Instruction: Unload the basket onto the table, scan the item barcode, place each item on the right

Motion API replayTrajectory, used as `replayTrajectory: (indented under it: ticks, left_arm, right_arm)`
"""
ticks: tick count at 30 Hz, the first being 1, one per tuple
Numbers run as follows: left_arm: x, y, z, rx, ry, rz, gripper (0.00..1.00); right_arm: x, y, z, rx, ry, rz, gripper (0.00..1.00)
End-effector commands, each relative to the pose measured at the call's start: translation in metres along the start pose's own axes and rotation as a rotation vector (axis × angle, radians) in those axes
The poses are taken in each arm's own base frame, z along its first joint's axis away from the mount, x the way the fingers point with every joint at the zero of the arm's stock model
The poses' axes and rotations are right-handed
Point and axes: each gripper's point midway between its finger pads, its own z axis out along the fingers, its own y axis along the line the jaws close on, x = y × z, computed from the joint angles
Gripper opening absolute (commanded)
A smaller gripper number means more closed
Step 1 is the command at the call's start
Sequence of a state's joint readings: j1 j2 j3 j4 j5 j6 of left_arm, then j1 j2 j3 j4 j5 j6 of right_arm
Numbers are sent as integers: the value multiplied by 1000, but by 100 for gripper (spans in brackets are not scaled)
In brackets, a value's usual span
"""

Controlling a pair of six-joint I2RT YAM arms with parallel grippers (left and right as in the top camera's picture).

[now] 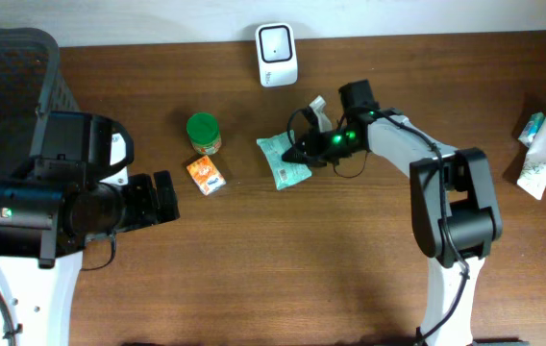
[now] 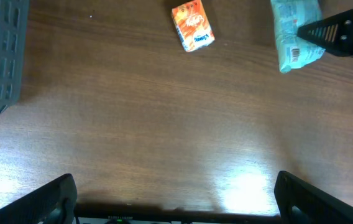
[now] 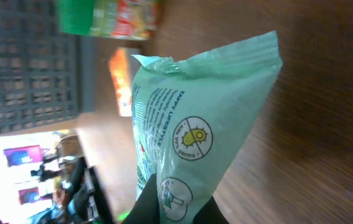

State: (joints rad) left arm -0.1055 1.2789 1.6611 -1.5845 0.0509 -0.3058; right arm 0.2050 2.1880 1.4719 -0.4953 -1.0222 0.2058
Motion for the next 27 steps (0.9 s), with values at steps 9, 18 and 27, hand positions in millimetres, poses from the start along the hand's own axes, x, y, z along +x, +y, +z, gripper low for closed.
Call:
replayTrajectory:
  ticks: [9, 18, 27]
  left_arm:
    - [0, 1, -3, -3, -15, 8, 99]
    - [0, 1, -3, -3, -15, 8, 99]
    - [0, 1, -3, -3, -15, 8, 99]
  right_arm:
    - [-62, 112, -110, 175, -347, -343, 4]
    - [-79, 157, -152, 251, -524, -474, 4]
    - [-66, 154, -145, 216, -465, -413, 4]
